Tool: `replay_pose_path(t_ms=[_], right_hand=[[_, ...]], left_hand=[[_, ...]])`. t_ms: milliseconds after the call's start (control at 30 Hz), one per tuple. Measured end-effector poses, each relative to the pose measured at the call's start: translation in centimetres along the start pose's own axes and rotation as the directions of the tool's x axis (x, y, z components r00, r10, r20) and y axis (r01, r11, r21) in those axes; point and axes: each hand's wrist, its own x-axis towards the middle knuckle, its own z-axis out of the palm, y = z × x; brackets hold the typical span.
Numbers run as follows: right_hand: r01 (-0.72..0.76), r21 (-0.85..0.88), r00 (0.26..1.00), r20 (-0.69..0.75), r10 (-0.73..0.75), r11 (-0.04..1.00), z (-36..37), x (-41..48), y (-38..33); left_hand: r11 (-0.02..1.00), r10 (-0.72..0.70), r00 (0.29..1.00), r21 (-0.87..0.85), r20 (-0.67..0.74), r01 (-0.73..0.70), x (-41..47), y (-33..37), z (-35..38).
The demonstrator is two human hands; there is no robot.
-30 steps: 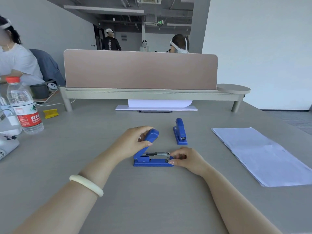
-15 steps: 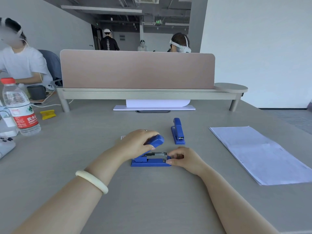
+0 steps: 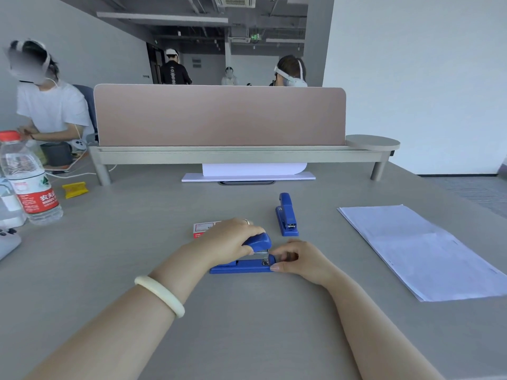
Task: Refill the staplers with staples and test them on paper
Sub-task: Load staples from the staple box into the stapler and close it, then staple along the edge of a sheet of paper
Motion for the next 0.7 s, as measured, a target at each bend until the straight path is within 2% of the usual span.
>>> replay_pose_path(t_ms=[200,367,433,500,567,600,633,700], right_hand=[[-0.008,0.053,1.000,-0.024,0.009,0.999,-0.1,-0.5,-0.5],[-0.052,0.066,0.998,-0.040,0.054,0.997,-0.2,-0.6,-0.4],[-0.084,0.124,0.990,-0.099,0.096,0.989,-0.5,-0.9,-0.1],[-0.112,0.149,0.945,-0.290,0.152,0.982,-1.5,-1.4,0.5],[-0.182,0.072,0.824,-0.533,0.192,0.981,-3.7,-2.3,1.5],[-0.250,0.019,0.764,-0.610,0.209,0.968,-5.3,-2.9,2.1],[-0.352,-0.030,0.727,-0.638,0.253,0.936,-7.0,-3.6,2.9],[-0.545,-0.156,0.717,-0.596,0.362,0.824,-9.8,-4.8,4.0]], left_hand=[[0.999,-0.033,0.998,-0.016,0.054,0.034,0.3,0.3,0.9],[0.995,-0.058,0.998,-0.076,0.038,0.061,0.1,0.1,1.5],[0.990,-0.067,0.998,-0.123,0.021,0.069,-0.2,0.1,1.7],[0.986,-0.076,0.997,-0.150,-0.001,0.075,-0.7,-0.3,2.0],[0.983,-0.074,0.997,-0.171,-0.035,0.067,-1.4,-1.1,2.2],[0.981,-0.078,0.996,-0.182,-0.042,0.069,-1.7,-1.6,2.5],[0.977,-0.080,0.996,-0.203,-0.048,0.069,-1.9,-2.2,2.7],[0.961,-0.114,0.990,-0.261,-0.079,0.090,-1.9,-2.9,3.1]])
